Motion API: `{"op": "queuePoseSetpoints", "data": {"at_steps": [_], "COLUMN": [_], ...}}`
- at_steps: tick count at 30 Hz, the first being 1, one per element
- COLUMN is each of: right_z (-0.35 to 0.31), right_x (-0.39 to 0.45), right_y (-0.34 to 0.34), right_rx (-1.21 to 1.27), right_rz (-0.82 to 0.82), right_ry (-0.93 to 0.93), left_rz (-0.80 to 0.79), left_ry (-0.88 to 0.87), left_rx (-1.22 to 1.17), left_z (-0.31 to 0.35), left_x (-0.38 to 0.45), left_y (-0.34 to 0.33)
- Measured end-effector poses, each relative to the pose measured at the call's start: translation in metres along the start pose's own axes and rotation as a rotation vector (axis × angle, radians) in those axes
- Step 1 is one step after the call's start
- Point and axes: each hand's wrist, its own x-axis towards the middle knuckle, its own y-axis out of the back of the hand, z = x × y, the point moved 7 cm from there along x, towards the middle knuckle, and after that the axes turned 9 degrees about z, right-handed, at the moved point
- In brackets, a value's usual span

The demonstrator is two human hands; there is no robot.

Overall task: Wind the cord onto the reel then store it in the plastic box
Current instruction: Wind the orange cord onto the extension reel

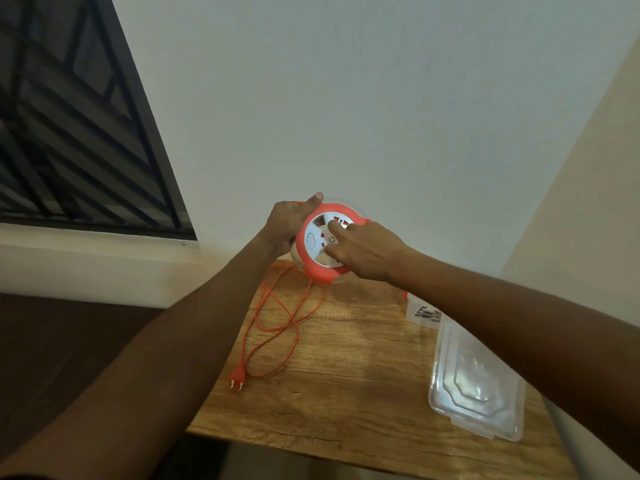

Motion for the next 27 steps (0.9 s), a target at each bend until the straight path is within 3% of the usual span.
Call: {"op": "queuePoseSetpoints", "data": {"at_steps": [3,8,20,27], "right_z": [-0.004,0.001,0.001,-0.006], "right_x": [-0.004,-0.003,0.007,0.014], "right_y": [0.000,0.002,0.004,0.008], "right_rx": [-0.001,-0.031,-0.078,-0.117], "right_rz": [-0.058,-0.166,-0.185,-0.245], "right_ry": [0.144,0.221,0.321,0.275], "left_rz": [-0.014,-0.043,-0.093,-0.098], "left_ry": [-0.016,-0.023,-0.024,-0.018], "left_rx": [0.039,0.053,0.088,0.061], "left_z": [-0.001,-0.006,-0.005,-0.004], "left_x": [0.001,-0.001,-0.009,-0.008], "left_y": [-0.001,-0.002,-0.005,-0.009]}}
